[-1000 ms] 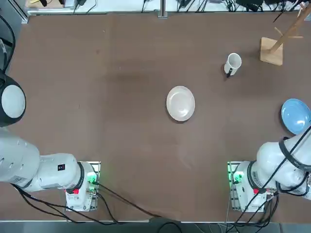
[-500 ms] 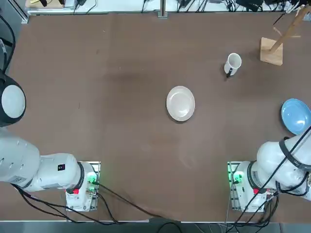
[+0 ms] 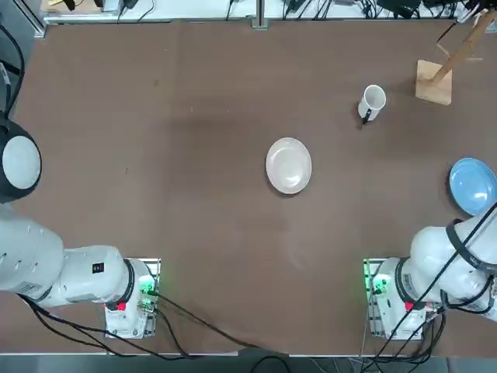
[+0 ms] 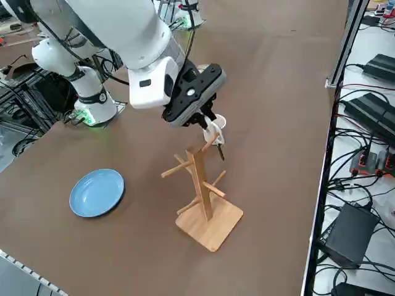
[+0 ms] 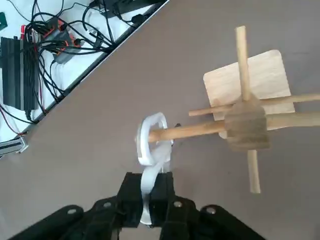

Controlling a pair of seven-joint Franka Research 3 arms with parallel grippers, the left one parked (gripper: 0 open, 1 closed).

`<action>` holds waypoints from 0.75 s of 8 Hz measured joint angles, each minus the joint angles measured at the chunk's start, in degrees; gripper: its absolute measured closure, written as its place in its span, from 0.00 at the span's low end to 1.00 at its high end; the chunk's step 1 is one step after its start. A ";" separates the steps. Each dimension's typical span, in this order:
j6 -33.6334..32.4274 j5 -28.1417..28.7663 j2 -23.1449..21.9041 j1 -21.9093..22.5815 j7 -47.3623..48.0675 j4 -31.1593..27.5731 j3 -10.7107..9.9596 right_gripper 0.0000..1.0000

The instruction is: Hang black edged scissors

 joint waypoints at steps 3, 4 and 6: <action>-0.25 0.00 1.31 -1.06 -0.56 -0.38 0.00 0.89; -0.24 0.00 1.90 -1.27 -0.89 -0.38 0.00 0.76; -0.21 0.00 2.21 -1.36 -1.62 -0.30 0.02 0.41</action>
